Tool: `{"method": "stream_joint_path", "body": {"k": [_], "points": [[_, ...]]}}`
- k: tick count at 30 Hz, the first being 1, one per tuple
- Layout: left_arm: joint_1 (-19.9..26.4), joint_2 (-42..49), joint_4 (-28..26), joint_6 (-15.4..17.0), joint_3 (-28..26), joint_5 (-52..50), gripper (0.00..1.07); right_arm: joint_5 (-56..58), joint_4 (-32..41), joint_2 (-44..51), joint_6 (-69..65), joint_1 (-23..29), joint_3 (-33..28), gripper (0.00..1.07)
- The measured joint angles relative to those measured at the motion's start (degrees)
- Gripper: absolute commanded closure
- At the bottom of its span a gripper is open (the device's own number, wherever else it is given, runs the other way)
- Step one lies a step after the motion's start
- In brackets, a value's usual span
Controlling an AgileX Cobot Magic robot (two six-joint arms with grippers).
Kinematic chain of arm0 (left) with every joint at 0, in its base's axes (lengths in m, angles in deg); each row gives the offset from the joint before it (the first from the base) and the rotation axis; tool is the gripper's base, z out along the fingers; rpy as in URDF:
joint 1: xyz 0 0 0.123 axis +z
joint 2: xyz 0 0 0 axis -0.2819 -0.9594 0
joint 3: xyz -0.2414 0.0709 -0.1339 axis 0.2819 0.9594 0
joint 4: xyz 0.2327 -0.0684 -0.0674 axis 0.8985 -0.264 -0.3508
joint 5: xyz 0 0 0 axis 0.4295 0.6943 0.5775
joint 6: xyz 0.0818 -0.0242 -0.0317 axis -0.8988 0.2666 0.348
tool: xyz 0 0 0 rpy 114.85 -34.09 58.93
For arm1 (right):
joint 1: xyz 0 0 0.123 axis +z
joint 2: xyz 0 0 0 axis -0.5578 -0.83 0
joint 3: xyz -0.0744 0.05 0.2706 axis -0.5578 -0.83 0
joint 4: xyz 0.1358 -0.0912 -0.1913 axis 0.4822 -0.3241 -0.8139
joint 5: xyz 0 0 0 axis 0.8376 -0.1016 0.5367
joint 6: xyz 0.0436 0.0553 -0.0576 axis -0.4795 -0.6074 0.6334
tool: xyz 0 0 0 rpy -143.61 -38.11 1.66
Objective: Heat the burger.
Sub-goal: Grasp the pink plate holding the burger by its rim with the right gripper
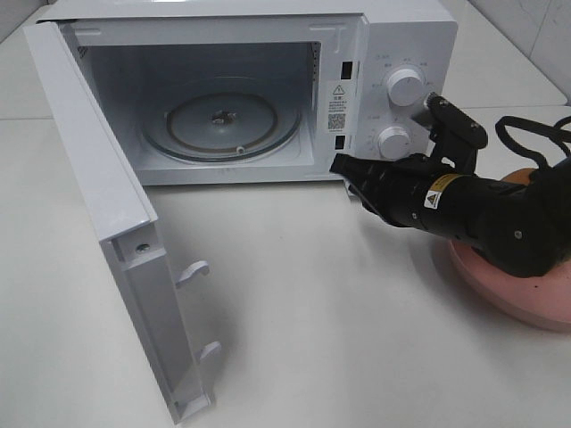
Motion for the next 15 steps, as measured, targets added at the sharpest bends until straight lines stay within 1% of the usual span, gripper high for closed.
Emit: {"method": "stream_joint_path", "body": {"k": [1, 3, 4, 5, 6, 7, 8, 9, 10, 13, 15], "points": [[0.0, 0.0, 0.0, 0.0, 0.0, 0.0, 1.07, 0.0, -3.1, 0.0, 5.3, 0.0, 0.0, 1.06], [0.0, 0.0, 0.0, 0.0, 0.0, 0.0, 1.07, 0.0, -4.3, 0.0, 7.3, 0.0, 0.0, 1.06], [0.0, 0.0, 0.0, 0.0, 0.0, 0.0, 1.07, 0.0, -7.3, 0.0, 11.9, 0.0, 0.0, 1.06], [0.0, 0.0, 0.0, 0.0, 0.0, 0.0, 1.07, 0.0, -7.3, 0.0, 11.9, 0.0, 0.0, 1.06], [0.0, 0.0, 0.0, 0.0, 0.0, 0.0, 1.07, 0.1, -10.7, 0.0, 16.0, 0.0, 0.0, 1.06], [0.0, 0.0, 0.0, 0.0, 0.0, 0.0, 1.07, 0.3, -12.2, 0.0, 17.5, 0.0, 0.0, 1.06], [0.0, 0.0, 0.0, 0.0, 0.0, 0.0, 1.07, 0.3, -12.2, 0.0, 17.5, 0.0, 0.0, 1.06], [0.0, 0.0, 0.0, 0.0, 0.0, 0.0, 1.07, 1.4, -15.8, 0.0, 19.6, 0.0, 0.0, 1.06], [0.0, 0.0, 0.0, 0.0, 0.0, 0.0, 1.07, 1.9, -17.0, 0.0, 20.3, 0.0, 0.0, 1.06], [0.0, 0.0, 0.0, 0.0, 0.0, 0.0, 1.07, 3.9, -18.9, 0.0, 20.7, 0.0, 0.0, 1.05], [0.0, 0.0, 0.0, 0.0, 0.0, 0.0, 1.07, 9.7, -20.0, 0.1, 21.0, 0.0, 1.0, 1.05]]}}
